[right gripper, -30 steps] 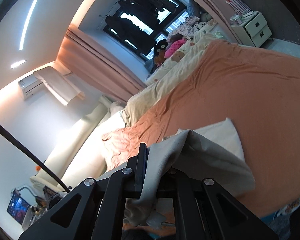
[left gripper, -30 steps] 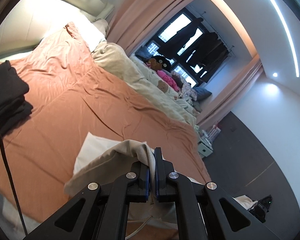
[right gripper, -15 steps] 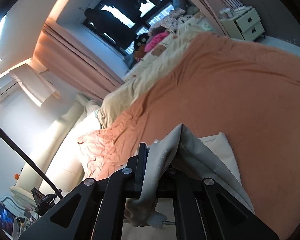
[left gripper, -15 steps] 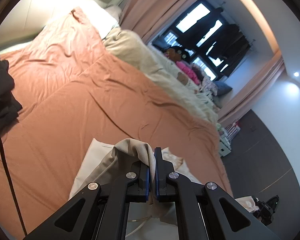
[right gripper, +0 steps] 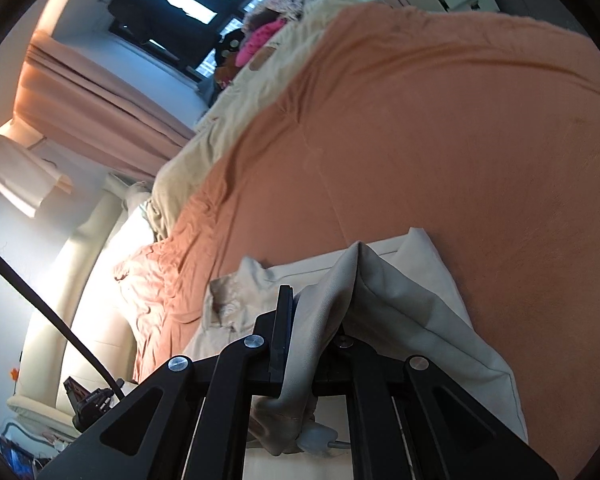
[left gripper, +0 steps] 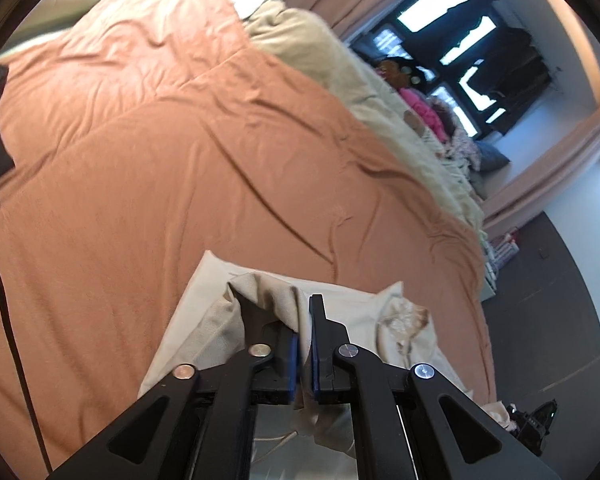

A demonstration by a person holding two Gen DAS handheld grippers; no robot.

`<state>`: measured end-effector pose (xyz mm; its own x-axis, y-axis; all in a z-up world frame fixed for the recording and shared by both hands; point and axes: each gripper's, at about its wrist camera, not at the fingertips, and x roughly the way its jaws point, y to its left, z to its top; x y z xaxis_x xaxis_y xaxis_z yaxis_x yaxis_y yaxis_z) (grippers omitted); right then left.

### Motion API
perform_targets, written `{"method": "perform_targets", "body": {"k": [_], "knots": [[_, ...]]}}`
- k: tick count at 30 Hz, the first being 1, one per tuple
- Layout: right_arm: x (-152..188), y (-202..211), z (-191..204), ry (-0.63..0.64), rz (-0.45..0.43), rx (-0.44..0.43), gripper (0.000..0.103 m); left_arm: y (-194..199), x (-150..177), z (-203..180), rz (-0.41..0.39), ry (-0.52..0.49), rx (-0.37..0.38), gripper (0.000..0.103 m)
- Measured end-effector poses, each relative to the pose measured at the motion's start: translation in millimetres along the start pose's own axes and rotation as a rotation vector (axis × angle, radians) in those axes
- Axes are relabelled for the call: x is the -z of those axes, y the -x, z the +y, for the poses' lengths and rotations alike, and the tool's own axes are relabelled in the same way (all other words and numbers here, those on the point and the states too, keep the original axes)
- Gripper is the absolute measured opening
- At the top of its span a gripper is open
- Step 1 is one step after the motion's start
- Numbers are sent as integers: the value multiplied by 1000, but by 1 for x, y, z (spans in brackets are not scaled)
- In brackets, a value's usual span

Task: Fold large clothes

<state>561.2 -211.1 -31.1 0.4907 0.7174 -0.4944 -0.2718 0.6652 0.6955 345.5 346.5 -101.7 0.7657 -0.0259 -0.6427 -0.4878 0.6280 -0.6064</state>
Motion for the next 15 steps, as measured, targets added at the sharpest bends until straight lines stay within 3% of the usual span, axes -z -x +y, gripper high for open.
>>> {"method": "perform_targets", "body": {"k": [3,4,7,8,9,10,12,15], "knots": [[-7,-9,-2,-37,20,4,5,-19,-3,6,35,31,-23,10],[-10,-12,-2,-46,30,18,5,-22,-2,6,43,33,-24,18],[-11,-16,-2,-65,43,37,18,-24,-3,7,36,52,9,65],[-12,-15,-1,-69,37,27,44,-21,-3,6,17,59,15,75],[-13,-13,1,-71,29,16,79,-16,-3,4,-12,57,9,79],[-14,-10,4,-71,15,4,87,-10,-3,1,-40,47,-3,85],[-15,-3,10,-61,-12,-6,88,-4,-3,-5,-74,18,-9,87],[-16,4,24,-22,-10,13,88,-6,1,-18,-56,-43,-22,87]]}}
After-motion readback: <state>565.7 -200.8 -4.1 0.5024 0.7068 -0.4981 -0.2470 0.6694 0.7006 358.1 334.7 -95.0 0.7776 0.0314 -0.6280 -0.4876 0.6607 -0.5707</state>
